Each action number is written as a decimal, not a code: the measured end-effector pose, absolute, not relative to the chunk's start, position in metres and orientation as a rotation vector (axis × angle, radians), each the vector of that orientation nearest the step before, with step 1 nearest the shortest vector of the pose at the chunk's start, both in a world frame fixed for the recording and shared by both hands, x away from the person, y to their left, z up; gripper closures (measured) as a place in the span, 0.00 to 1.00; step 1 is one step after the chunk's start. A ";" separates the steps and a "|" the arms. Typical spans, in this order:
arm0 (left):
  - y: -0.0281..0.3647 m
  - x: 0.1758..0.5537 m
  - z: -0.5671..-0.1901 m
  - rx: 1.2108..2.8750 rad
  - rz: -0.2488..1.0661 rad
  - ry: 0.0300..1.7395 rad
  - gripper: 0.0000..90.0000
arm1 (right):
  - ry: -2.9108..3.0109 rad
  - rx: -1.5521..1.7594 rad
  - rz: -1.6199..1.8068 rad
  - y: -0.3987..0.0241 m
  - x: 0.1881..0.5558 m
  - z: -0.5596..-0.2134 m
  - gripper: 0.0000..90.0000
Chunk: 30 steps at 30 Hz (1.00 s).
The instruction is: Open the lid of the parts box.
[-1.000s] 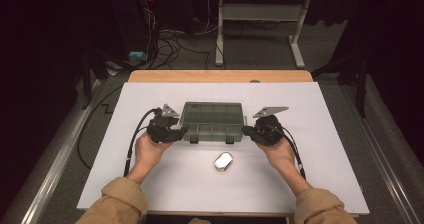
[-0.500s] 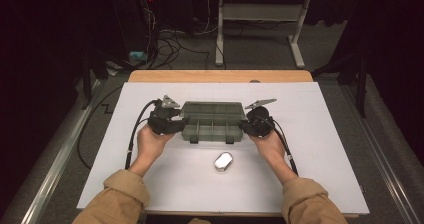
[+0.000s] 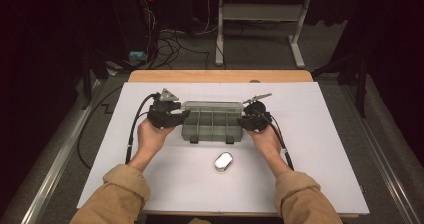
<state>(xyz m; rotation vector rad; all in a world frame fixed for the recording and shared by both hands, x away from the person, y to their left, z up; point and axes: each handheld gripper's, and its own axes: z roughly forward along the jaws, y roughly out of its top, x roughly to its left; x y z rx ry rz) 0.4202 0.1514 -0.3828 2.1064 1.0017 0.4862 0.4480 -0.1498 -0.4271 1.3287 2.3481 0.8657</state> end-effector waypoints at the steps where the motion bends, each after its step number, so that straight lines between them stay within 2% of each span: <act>1: 0.151 0.422 -0.381 2.099 0.488 1.000 0.58 | 2.355 1.349 0.873 -0.151 0.451 -0.427 0.81; 9: 0.155 0.438 -0.377 2.038 0.438 1.020 0.58 | 2.373 1.371 0.883 -0.153 0.454 -0.426 0.81; 19: 0.156 0.455 -0.378 1.989 0.436 1.038 0.62 | 2.378 1.375 0.885 -0.153 0.454 -0.426 0.82; 30: 0.155 0.473 -0.391 1.980 0.419 1.086 0.66 | 2.382 1.370 0.888 -0.154 0.454 -0.426 0.82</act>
